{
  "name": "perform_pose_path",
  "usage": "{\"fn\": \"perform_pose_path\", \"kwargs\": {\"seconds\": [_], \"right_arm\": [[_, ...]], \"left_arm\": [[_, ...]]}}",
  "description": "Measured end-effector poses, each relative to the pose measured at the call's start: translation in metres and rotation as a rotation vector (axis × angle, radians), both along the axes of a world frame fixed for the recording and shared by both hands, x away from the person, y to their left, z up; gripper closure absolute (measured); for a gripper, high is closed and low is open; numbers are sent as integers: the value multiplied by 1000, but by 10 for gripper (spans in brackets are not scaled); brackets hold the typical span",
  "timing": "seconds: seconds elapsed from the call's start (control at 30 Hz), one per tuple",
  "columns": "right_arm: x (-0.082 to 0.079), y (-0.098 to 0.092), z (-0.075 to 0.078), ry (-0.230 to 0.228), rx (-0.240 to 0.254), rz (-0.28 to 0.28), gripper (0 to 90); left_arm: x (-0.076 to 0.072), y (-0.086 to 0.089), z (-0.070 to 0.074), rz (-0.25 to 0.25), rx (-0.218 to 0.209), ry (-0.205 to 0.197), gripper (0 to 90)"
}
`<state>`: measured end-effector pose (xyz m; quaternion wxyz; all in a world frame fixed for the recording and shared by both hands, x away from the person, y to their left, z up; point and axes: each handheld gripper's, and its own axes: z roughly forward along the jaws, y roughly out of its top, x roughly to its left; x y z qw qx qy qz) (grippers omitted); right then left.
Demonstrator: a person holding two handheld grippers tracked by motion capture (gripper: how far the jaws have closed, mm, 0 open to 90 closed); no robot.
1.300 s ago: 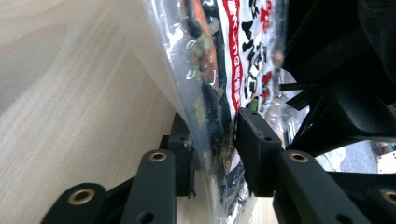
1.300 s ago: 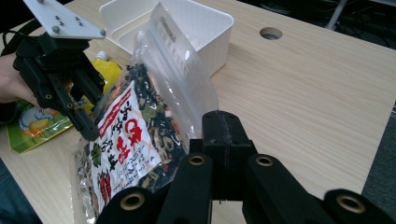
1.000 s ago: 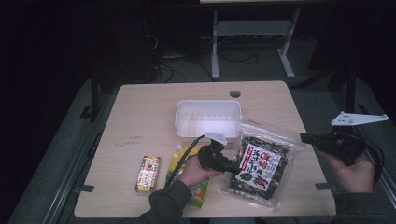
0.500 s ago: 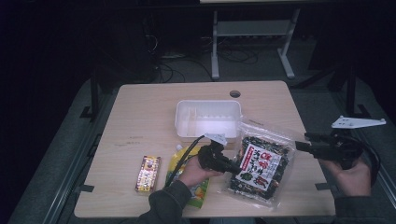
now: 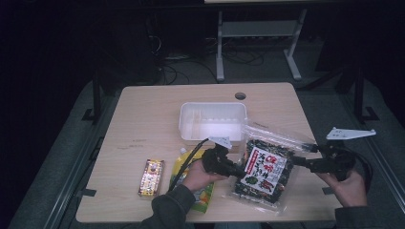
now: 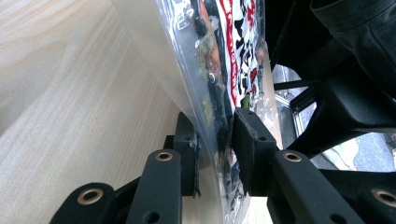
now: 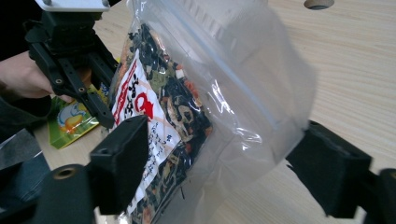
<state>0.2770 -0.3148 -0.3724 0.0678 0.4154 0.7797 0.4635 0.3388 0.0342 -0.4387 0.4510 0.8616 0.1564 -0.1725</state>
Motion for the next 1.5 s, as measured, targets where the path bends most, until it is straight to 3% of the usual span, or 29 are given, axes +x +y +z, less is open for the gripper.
{"fn": "perform_pose_path", "kwargs": {"seconds": [0.43, 0.57, 0.6, 0.63, 0.8, 1.0, 1.33, 1.5], "right_arm": [[2, 11, -19, 30, 32, 41, 251], [4, 15, -24, 38, 41, 73, 348], [5, 18, -25, 37, 46, 90, 414], [5, 18, -25, 37, 46, 90, 414], [6, 17, -25, 41, 76, 129, 579], [7, 17, -22, 58, 87, 153, 632], [7, 10, -18, 105, 184, 210, 727], [7, 10, -15, 109, 200, 224, 746]], "left_arm": [[0, 0, -1, 0, 1, -4, 716], [0, 0, -1, 2, 2, -3, 715], [0, 0, -1, 2, 3, -3, 715], [0, 0, -1, 2, 3, -3, 715], [0, 0, -1, 2, 5, -11, 710], [0, 0, -1, 2, 15, -29, 695], [-1, 0, 0, 31, 25, -58, 606], [-2, 1, 3, 37, 21, -73, 572]]}}
